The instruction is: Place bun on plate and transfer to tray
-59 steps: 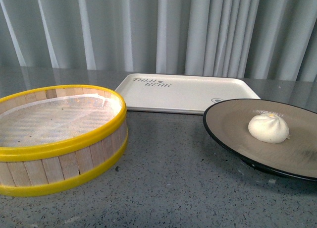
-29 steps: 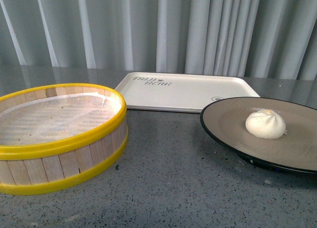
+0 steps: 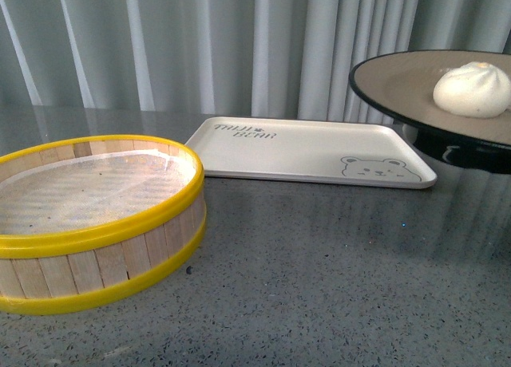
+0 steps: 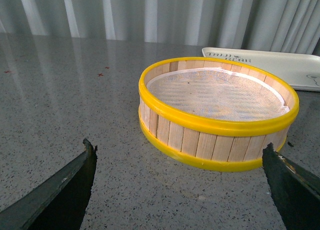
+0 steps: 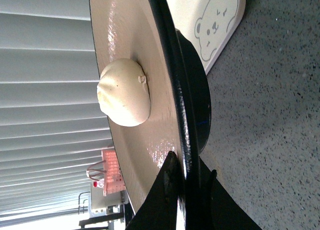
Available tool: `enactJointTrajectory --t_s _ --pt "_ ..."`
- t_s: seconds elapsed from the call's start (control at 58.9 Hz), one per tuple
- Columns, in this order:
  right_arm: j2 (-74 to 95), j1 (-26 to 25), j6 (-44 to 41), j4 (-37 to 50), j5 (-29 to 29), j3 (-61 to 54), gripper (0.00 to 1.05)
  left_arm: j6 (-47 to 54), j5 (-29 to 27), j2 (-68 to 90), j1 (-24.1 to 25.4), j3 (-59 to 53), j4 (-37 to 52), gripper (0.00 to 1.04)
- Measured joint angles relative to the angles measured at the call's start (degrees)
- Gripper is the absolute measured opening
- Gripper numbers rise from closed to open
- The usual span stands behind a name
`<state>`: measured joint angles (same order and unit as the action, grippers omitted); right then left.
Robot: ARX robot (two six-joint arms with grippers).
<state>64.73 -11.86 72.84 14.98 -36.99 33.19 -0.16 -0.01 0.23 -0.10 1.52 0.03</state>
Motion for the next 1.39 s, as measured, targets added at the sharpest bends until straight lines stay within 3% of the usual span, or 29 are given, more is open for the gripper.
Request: enactJointTrajectory --t_s 0.187,0.561,1.07,1.393 --pt "6.5 0.6 -0.2 2.6 1.2 3.3 0.03 0.0 0.0 0.0 0.0 0.0 0.0 0.98" --pt "25.6 2.4 0.7 7.7 2.6 20.1 0.03 0.0 0.0 0.0 0.0 0.0 0.0 0.98" --pt "43.8 8.4 4.6 0.7 6.6 41.9 0.03 0.0 0.0 0.0 0.0 0.0 0.0 0.98" --pt "49.0 10.6 5.9 -0.4 8.5 45.9 0.03 0.0 0.0 0.0 0.0 0.0 0.0 0.98"
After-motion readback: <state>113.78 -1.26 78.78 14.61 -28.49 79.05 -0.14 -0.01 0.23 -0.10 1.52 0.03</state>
